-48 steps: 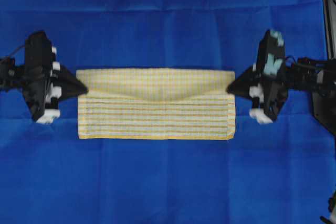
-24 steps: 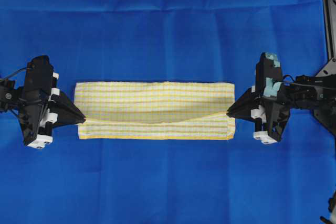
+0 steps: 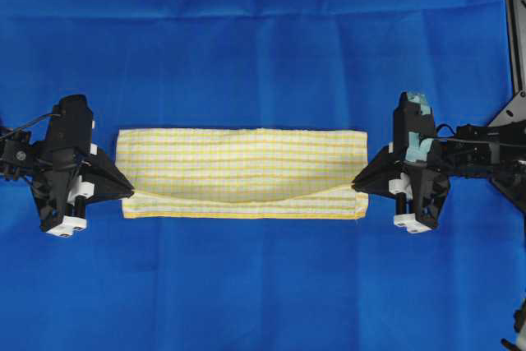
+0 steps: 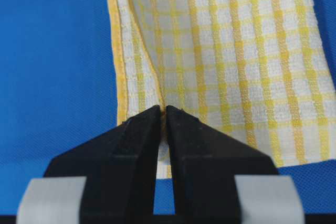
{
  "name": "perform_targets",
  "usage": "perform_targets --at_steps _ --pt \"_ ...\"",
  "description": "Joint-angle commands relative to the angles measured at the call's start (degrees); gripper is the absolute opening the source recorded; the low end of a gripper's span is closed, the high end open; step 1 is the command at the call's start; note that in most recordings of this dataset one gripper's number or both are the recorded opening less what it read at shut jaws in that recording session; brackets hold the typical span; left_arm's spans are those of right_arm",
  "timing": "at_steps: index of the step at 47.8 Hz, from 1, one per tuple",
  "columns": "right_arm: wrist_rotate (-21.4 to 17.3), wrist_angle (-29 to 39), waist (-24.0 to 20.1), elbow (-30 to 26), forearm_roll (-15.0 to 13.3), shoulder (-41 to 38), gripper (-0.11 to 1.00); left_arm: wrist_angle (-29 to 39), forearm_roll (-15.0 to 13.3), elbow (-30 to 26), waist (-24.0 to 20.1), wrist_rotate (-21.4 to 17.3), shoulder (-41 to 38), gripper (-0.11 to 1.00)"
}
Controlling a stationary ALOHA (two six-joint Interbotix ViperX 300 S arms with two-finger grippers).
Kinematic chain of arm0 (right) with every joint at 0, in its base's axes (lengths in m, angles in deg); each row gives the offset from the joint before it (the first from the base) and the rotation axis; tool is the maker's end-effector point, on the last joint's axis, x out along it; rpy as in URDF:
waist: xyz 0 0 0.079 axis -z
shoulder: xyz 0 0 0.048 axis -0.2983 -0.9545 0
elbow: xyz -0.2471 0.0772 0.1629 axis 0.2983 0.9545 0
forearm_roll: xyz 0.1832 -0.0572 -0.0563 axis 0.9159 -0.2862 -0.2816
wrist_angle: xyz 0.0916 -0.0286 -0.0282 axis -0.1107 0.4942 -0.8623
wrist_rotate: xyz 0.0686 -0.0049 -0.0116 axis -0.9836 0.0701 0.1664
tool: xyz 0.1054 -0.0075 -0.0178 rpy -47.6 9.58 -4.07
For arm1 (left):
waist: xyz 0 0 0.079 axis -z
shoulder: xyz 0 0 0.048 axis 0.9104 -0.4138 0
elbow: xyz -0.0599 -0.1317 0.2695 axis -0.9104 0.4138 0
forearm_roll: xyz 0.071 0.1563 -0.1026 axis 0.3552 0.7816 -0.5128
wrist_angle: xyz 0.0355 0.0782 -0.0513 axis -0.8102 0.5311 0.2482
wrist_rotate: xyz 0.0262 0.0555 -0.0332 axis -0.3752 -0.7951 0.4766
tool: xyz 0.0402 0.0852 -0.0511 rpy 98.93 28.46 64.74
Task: Fold the yellow towel.
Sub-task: 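Pull both held corners toward the bottom edge, folding the towel in half, then open both grippers and release the folded edge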
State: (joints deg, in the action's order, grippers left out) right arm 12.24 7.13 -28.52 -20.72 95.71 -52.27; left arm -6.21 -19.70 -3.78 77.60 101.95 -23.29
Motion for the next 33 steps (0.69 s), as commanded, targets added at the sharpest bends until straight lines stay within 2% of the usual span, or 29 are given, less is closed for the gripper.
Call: perform_targets --at_steps 1,7,9,12,20,23,29,33 --pt "0.09 -0.35 -0.18 -1.14 0.18 -0.18 0.04 0.35 0.00 -1.23 -0.18 -0.18 0.00 0.03" --pt "0.09 -0.35 -0.18 -1.76 0.18 -0.79 0.05 0.70 0.00 -1.32 -0.44 -0.09 -0.09 0.05" --pt "0.09 -0.18 -0.44 -2.11 0.18 -0.97 0.09 0.79 0.00 -1.41 -0.44 -0.09 -0.09 0.12" --pt "0.09 0.00 -1.05 -2.64 0.18 -1.05 0.23 1.05 -0.09 -1.41 -0.44 0.00 0.00 0.28" --pt "0.35 0.44 -1.67 -2.81 0.00 -0.18 0.74 2.90 -0.09 -2.11 -0.18 -0.35 0.88 0.76" --pt "0.53 0.44 -1.67 -2.64 -0.09 0.53 0.83 3.78 -0.09 -2.46 -0.35 -0.88 1.76 0.76" --pt "0.70 0.18 0.44 -1.58 -0.18 2.20 0.73 4.75 0.26 -2.81 -2.55 -1.58 3.34 0.68" --pt "1.05 0.35 3.25 -1.05 -0.53 2.81 0.73 4.75 0.35 -2.81 -5.80 -2.64 3.87 0.67"
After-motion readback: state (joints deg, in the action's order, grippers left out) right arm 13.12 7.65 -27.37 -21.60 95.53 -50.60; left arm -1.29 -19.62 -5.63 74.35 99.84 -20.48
